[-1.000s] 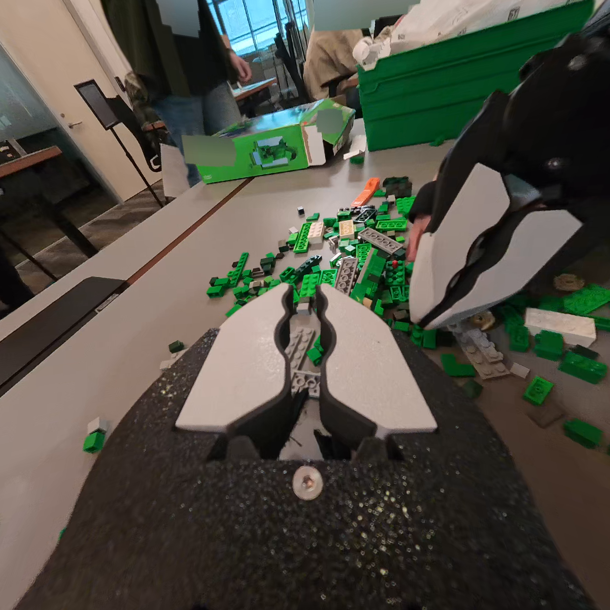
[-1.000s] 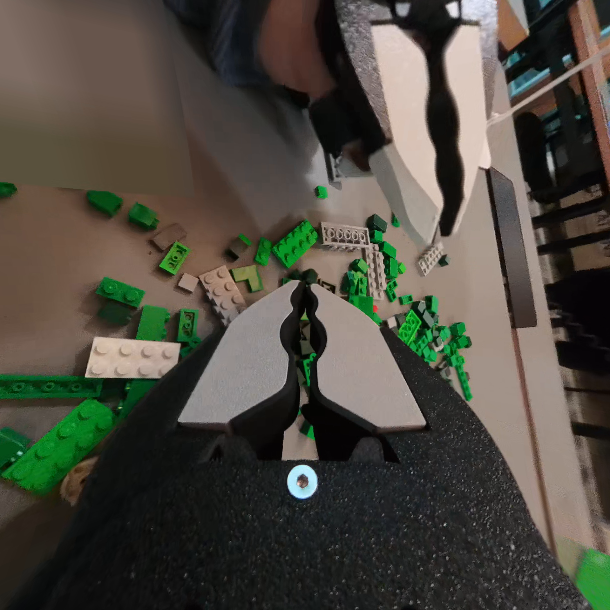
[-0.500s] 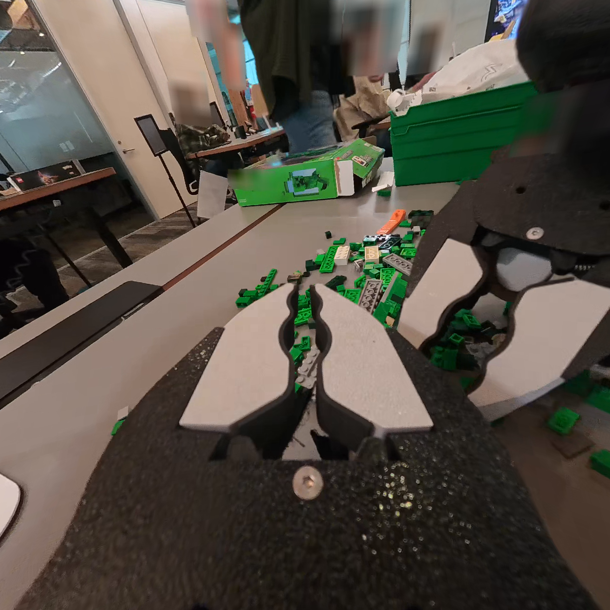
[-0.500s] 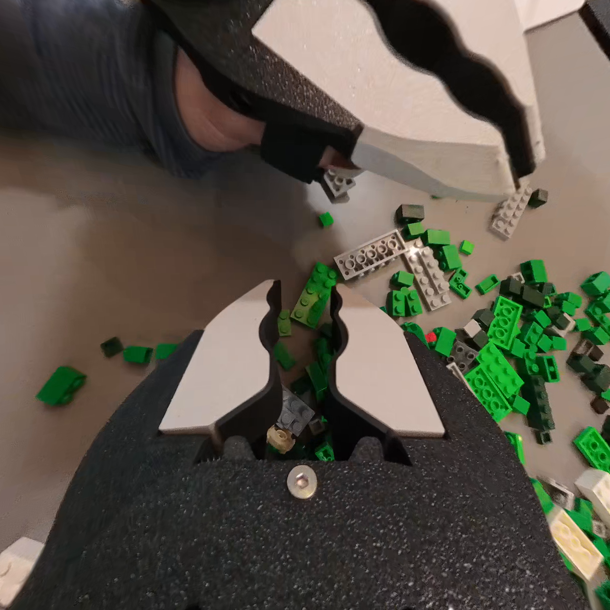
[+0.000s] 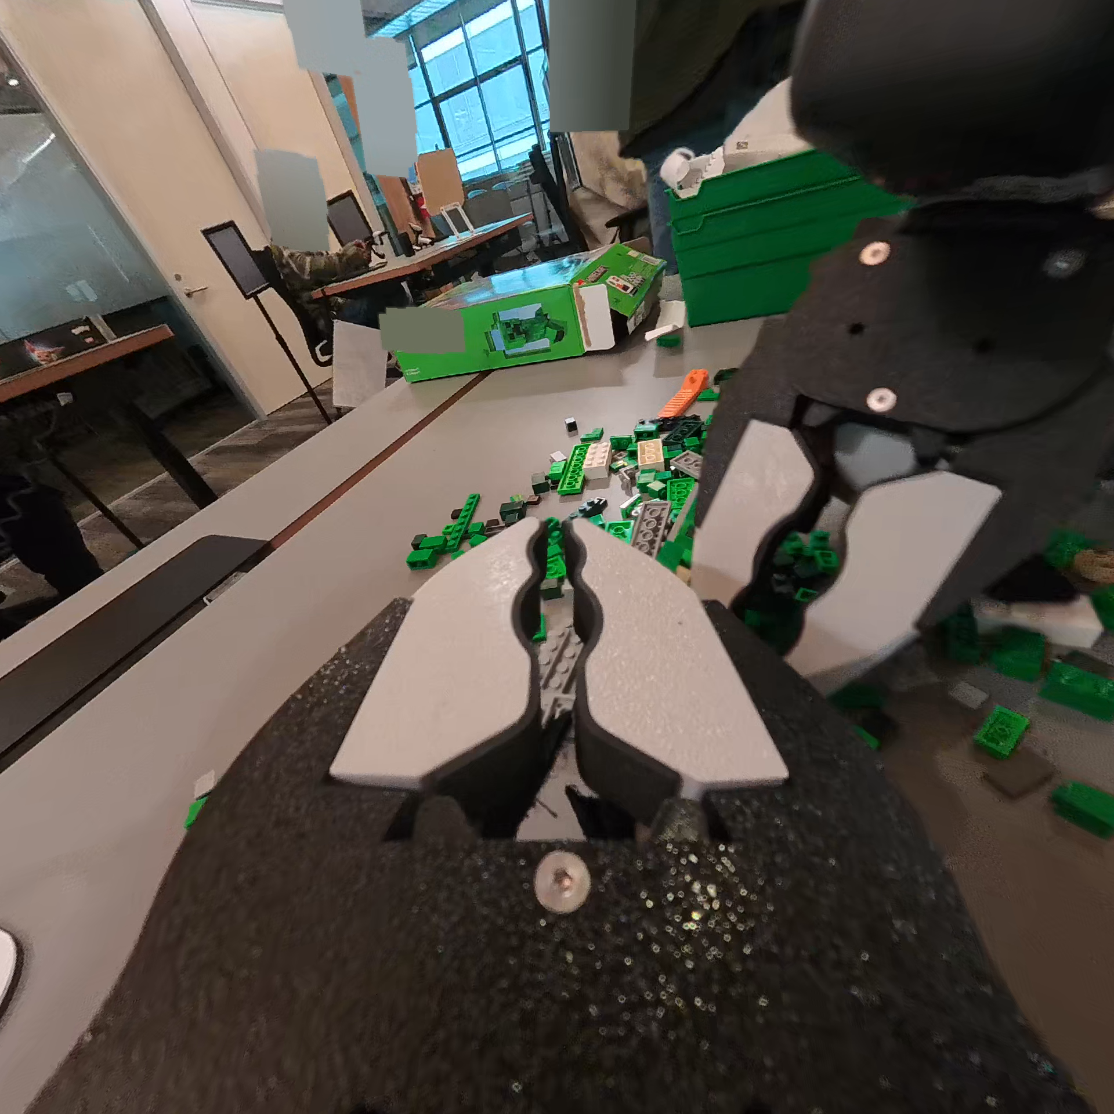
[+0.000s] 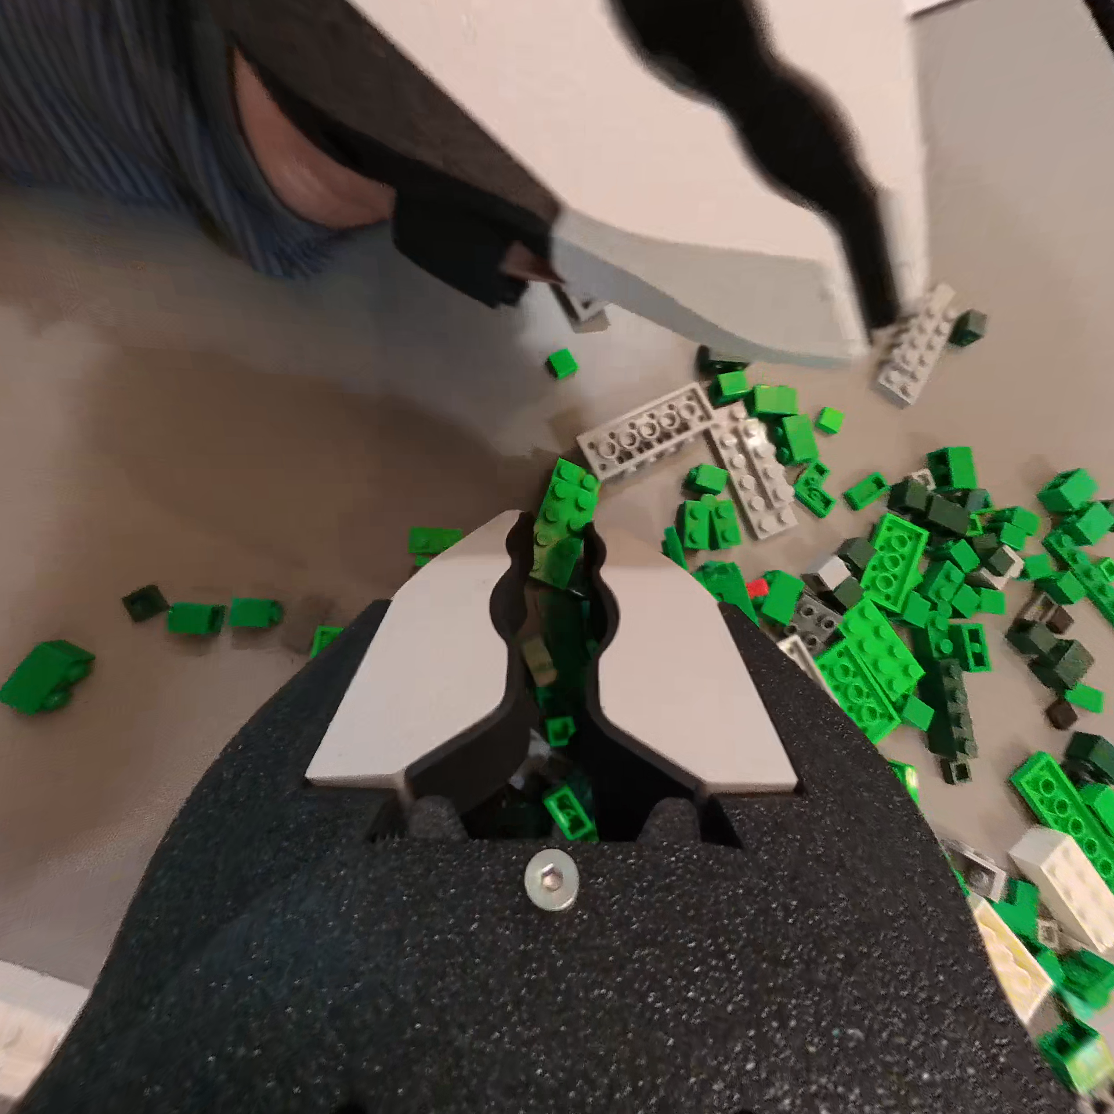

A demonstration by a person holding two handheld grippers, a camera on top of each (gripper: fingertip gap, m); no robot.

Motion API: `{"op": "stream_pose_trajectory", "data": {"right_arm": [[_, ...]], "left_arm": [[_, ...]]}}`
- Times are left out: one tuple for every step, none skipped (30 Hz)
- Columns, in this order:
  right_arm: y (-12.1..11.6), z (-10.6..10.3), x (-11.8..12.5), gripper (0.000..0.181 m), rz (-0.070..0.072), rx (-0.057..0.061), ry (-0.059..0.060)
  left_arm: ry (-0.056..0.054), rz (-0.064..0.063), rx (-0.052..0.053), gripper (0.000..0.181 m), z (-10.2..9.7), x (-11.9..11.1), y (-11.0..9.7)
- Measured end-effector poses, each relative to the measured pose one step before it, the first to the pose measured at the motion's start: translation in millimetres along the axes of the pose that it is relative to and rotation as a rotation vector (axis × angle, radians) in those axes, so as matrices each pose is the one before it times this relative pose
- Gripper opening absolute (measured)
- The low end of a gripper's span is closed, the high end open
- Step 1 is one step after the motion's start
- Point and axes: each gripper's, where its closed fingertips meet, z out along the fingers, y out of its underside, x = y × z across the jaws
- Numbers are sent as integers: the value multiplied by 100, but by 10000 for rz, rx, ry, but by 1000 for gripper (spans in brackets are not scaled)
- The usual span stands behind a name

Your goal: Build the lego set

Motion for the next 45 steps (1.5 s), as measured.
{"op": "stream_pose_trajectory", "data": {"right_arm": [[-137, -507, 465, 16, 299, 433, -110], [-248, -645, 392, 16, 351, 530, -226], [-287, -735, 152, 16, 333, 559, -413], [-236, -777, 172, 16, 389, 519, -394], [-211, -766, 279, 15, 430, 477, -324], [-248, -696, 120, 16, 398, 449, -415], [-292, -609, 110, 15, 413, 407, -367], [-330, -502, 170, 16, 385, 372, -249], [-309, -356, -75, 16, 288, 323, -316], [-272, -195, -279, 15, 217, 243, -349], [-169, -49, -297, 15, 143, 140, -280], [-19, 85, -282, 15, 48, 6, -198], [182, 158, -185, 15, -39, -124, -87], [269, 217, -126, 15, -97, -193, -18], [229, 221, -144, 15, -95, -172, -26], [91, 154, -120, 15, -57, -86, -16], [-19, 39, 6, 15, -41, -6, 56], [-27, -61, 137, 15, -62, -1, 130], [-126, -151, 242, 16, -116, 61, 201], [-354, -219, 257, 15, -212, 213, 256], [-447, -292, 136, 15, -341, 230, 239], [-306, -275, 65, 17, -481, 84, 244], [-57, -220, 148, 20, -591, -120, 345], [250, -147, 242, 24, -717, -342, 454], [424, -25, 292, 27, -887, -495, 561], [512, 48, 351, 31, -1042, -580, 680], [500, 130, 307, 34, -1170, -630, 723], [465, 195, 180, 34, -1229, -649, 689], [349, 210, 39, 32, -1169, -607, 608], [145, 208, -67, 28, -1019, -491, 473], [-1, 184, -77, 25, -811, -369, 365], [-4, 143, -70, 21, -603, -299, 258], [58, 121, -60, 19, -430, -254, 165], [119, 117, -52, 15, -306, -201, 106], [138, 98, -3, 13, -250, -154, 110], [112, 57, -5, 13, -276, -119, 107], [60, 29, -26, 13, -306, -98, 97], [48, 28, -43, 13, -293, -108, 78], [48, 22, -66, 13, -261, -128, 48], [59, 22, -42, 13, -250, -129, 47], [81, 18, -44, 13, -259, -140, 51], [193, 32, 3, 13, -279, -198, 88], [265, 20, 63, 12, -288, -244, 115], [185, 16, -16, 11, -238, -178, 51], [16, -5, -117, 11, -146, -59, -37]], "left_arm": [[55, 64, 24, 0, 1, 114, -21], [49, 131, -49, 0, 48, 138, 62], [217, 259, -91, 0, 119, 458, 113], [383, 445, -39, 0, 154, 797, 64], [315, 530, 22, 1, 174, 801, -21], [305, 555, 78, 7, 204, 874, -120], [346, 519, 74, 15, 247, 937, -169], [269, 431, -58, 22, 281, 799, -15], [106, 363, -213, 28, 301, 501, 205], [-44, 298, -302, 35, 278, 241, 340], [-170, 266, -365, 39, 239, -10, 424], [-329, 306, -413, 39, 153, -286, 471], [-439, 342, -266, 36, 26, -431, 222], [-330, 328, -36, 29, -65, -266, -70], [-168, 318, 93, 20, -128, -45, -263], [-117, 327, 83, 13, -147, 12, -267], [-191, 339, -64, 13, -107, -113, -19], [-212, 246, -118, 11, -30, -205, 107], [41, 79, -188, 7, 14, 4, 222], [150, -193, -223, 4, 58, 27, 277], [179, -338, -59, 3, 50, 20, 58], [126, -368, 38, 3, -8, -51, -64], [-6, -384, -42, 3, -35, -258, 66], [132, -372, -52, 2, -18, -95, 126], [98, -382, -46, 2, 0, -107, 149], [186, -336, -85, 2, 50, 18, 193], [228, -297, -119, 2, 85, 130, 230], [232, -234, -140, 2, 96, 188, 248], [198, -150, -142, 2, 105, 201, 231], [185, -86, -142, 2, 113, 227, 199], [133, -1, -86, 2, 94, 213, 115], [86, 57, -78, 2, 80, 177, 70], [56, 88, -56, 2, 64, 154, 5], [25, 106, -40, 2, 66, 134, -8], [-16, 113, -61, 2, 62, 73, 24], [-40, 151, -98, 2, 79, 22, 93], [-11, 148, -69, 2, 72, 45, 78], [6, 97, -60, 2, 38, 38, 53], [32, 40, -64, 2, 31, 60, 72], [34, 30, -41, 2, 31, 64, 54], [20, 58, -49, 2, 43, 49, 65], [-15, 82, -70, 2, 22, 9, 77], [-23, 82, -91, 2, 26, -8, 111], [-3, 18, -86, 2, 24, -21, 133], [6, 10, -64, 2, 20, 3, 125]]}}
